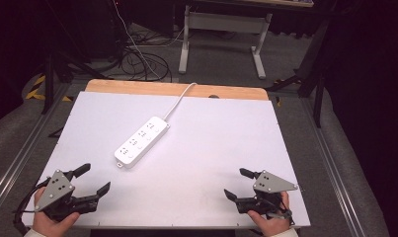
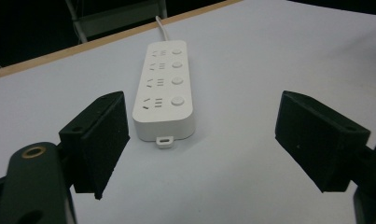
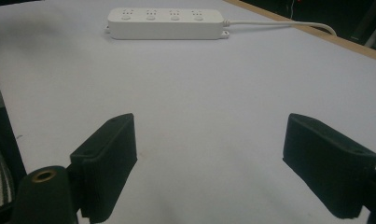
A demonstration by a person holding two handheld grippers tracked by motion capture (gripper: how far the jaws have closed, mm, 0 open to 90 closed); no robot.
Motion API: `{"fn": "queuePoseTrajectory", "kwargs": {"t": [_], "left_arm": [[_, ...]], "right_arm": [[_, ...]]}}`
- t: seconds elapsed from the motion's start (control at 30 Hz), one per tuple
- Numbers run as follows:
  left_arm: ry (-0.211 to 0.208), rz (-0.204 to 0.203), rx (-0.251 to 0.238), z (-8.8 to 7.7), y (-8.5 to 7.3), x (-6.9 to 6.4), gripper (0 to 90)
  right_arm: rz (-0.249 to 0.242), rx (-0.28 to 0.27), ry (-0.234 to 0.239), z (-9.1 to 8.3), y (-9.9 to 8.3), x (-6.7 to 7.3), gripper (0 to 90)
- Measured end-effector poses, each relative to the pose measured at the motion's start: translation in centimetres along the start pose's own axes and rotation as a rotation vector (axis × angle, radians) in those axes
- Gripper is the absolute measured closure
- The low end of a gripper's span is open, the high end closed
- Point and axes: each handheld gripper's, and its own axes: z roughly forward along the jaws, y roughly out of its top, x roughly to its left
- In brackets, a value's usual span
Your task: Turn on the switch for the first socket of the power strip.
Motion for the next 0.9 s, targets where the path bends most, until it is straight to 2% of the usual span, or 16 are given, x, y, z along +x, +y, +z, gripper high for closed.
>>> {"fn": "queuePoseTrajectory", "kwargs": {"t": [0.07,0.23,0.53,0.7,0.8,0.87,0.9], "left_arm": [[0.002,-0.005,-0.002,0.01,0.02,-0.05,18.1],[0.016,0.011,0.001,-0.01,0.15,-0.06,18.1],[0.024,0.002,-0.002,-0.12,0.38,-0.06,19.1],[0.033,0.015,-0.003,-0.16,0.48,-0.02,20.5],[0.041,0.04,0.005,-0.17,0.73,-0.14,28.7],[0.038,0.052,0.005,-0.2,0.85,-0.07,30.2],[0.039,0.045,0.003,-0.2,0.96,-0.12,32.1]], "right_arm": [[-0.002,0.002,-0.003,-0.03,-0.02,0.0,18.3],[-0.003,0.001,-0.005,-0.06,-0.02,0.02,18.3],[-0.002,0.003,-0.007,-0.01,-0.04,0.03,18.3],[-0.002,0.005,-0.006,-0.01,-0.04,0.04,18.3],[-0.003,0.004,-0.009,-0.02,-0.04,0.05,18.3],[-0.004,0.003,-0.013,-0.03,-0.03,0.05,18.3],[-0.005,-0.001,-0.011,-0.02,-0.02,0.04,18.3]]}}
